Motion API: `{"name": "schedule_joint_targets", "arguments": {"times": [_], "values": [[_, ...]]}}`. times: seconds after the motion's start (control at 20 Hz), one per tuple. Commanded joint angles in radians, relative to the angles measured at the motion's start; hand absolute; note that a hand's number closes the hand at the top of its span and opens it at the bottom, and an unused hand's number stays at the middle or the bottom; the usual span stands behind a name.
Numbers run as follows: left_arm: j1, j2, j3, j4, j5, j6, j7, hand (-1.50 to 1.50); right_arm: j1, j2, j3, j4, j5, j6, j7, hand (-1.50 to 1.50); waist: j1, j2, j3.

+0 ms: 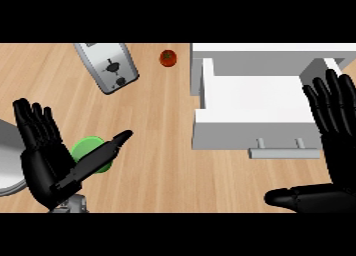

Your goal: Pick up the cup, place it into the drawer and close the drawer

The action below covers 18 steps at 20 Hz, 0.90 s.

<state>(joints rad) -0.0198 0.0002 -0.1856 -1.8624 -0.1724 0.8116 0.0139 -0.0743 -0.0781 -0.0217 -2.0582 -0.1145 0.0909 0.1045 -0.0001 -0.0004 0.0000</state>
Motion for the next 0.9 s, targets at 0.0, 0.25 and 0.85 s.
{"name": "schedule_joint_targets", "arguments": {"times": [0.0, 0.25, 0.85], "values": [[0.068, 0.006, 0.041, 0.005, 0.059, -0.034, -0.036, -1.5, 0.01, 0.023, 0.029, -0.012, 0.034, -0.022, 0.008, -1.5, 0.001, 0.0, 0.0], [0.138, 0.011, 0.05, 0.032, 0.146, -0.04, -0.121, -1.5, 0.025, 0.045, 0.052, 0.016, 0.056, -0.024, -0.022, -1.5, 0.003, 0.0, 0.0], [0.17, 0.006, 0.126, 0.197, 0.303, -0.083, -0.326, -1.5, 0.028, -0.027, -0.069, -0.035, -0.081, 0.054, 0.013, -1.5, 0.0, 0.0, 0.0]]}}
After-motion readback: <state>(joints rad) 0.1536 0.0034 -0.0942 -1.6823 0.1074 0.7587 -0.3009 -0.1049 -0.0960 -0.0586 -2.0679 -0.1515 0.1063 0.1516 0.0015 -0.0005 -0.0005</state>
